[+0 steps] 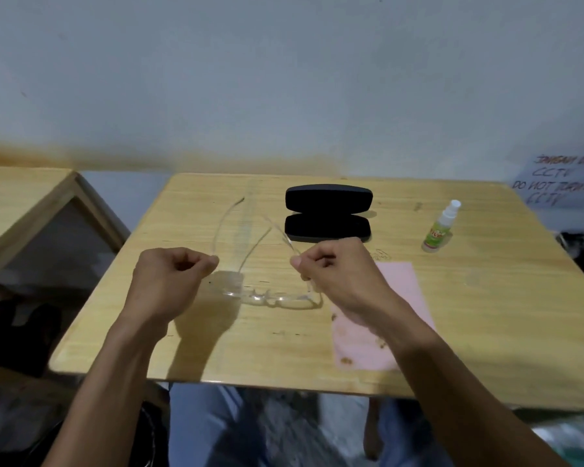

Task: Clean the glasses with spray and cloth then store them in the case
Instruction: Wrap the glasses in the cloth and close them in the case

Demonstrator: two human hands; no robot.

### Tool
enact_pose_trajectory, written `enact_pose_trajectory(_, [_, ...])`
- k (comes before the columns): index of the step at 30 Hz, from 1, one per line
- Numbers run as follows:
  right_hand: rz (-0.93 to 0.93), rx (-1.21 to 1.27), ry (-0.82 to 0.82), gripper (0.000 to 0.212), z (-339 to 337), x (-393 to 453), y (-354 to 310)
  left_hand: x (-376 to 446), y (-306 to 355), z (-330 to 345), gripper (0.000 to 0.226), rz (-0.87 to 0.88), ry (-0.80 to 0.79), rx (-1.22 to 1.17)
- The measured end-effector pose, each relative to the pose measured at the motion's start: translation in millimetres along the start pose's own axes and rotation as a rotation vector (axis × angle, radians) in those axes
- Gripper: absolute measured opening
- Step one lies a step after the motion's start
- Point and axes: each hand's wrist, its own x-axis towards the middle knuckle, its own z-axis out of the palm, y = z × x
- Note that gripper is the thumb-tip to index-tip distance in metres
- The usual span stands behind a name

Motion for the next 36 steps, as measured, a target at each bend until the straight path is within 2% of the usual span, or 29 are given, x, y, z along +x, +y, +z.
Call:
enact_pose_trajectory(3, [-0.094, -0.007, 0.049, 0.014, -32, -21, 0, -17, 17, 14, 0.011, 0.09, -0.074, -0.036])
enact_pose_trajectory(8, [-0.196, -0.12, 0.178, 0.003, -81, -48, 29, -44, 30, 57, 0.012, 0.236, -0.175, 0.048])
enact_pose_trajectory(17, [-0.227, -0.08, 0.391, 0.009, -110, -76, 92, -76, 28, 102, 0.01, 0.395, -0.18, 0.156])
enact_pose_trajectory(23, [-0.251, -0.036, 0.421, 0.009, -104, -80, 108, -78, 23, 112, 0.009, 0.431, -0.141, 0.204])
enact_pose_trajectory(36, [-0.254, -0.023, 0.399, 0.008, -100, -77, 116, -75, 17, 116, 0.015, 0.441, -0.186, 0.219])
